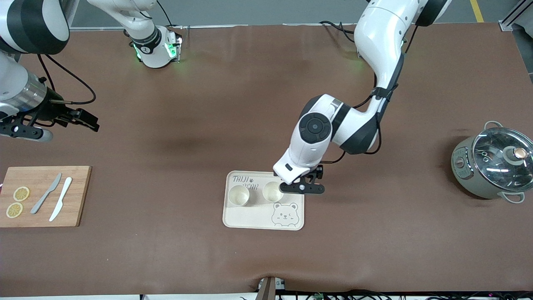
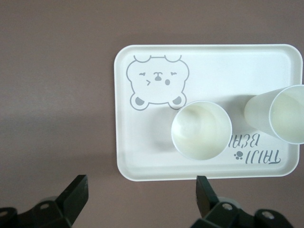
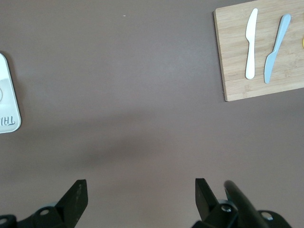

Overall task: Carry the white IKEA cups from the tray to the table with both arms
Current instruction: 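Reach the left gripper over the white cup on the tray, then lower the left gripper around the cup and close it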

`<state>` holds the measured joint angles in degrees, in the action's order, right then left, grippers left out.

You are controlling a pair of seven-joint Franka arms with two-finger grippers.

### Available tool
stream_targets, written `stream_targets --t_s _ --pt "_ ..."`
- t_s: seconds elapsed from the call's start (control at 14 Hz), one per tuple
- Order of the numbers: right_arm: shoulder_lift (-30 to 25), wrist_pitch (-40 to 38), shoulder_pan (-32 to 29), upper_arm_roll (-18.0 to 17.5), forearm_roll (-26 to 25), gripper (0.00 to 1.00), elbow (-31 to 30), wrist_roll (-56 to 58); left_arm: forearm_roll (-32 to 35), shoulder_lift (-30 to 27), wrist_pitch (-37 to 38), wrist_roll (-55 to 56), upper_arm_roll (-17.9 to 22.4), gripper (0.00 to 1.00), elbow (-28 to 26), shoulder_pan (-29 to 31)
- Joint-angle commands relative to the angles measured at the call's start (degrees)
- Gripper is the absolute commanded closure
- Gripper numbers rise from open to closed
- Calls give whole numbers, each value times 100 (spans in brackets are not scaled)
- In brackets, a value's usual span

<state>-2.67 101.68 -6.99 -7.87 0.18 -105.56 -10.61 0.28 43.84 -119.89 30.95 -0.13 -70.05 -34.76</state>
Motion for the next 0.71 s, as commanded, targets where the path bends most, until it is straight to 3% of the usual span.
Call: stream_targets --t_s 0.0,0.64 --pt "-146 45 -74 -75 -27 0 -123 68 -19 282 -131 25 110 0 272 -40" --pt "-146 36 -74 -75 -27 0 -123 68 -19 1038 -271 -19 119 0 1081 -93"
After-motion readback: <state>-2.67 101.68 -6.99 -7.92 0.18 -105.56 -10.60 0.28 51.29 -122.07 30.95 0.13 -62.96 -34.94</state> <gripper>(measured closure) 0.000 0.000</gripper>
